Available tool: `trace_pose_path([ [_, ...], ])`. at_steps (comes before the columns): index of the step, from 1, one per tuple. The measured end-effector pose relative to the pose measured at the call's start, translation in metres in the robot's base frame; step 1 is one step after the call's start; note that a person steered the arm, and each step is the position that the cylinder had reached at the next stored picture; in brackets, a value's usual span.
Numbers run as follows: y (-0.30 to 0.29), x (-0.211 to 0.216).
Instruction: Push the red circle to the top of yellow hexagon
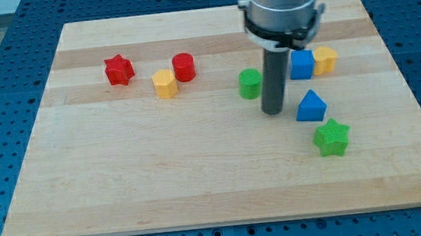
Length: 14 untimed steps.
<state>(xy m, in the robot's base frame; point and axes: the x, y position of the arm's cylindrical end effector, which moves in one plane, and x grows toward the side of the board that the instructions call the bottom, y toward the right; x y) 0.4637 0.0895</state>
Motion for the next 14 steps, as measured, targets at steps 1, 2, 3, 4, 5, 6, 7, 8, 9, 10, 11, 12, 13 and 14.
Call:
trace_pose_path([
  [1,-0.010,0.010],
  [2,-0.054,0.013],
  [3,-0.092,0.011],
  [4,-0.103,-0.003],
  [5,-0.087,-0.008],
  [6,-0.058,-0.008],
  [7,-0.037,-0.008],
  [8,-0.062,-0.008],
  [9,-0.109,-0.011],
  [10,-0.126,-0.047],
  [11,-0.128,-0.095],
  [12,-0.128,-0.137],
  [13,-0.128,-0.141],
  [14,-0.131,-0.136],
])
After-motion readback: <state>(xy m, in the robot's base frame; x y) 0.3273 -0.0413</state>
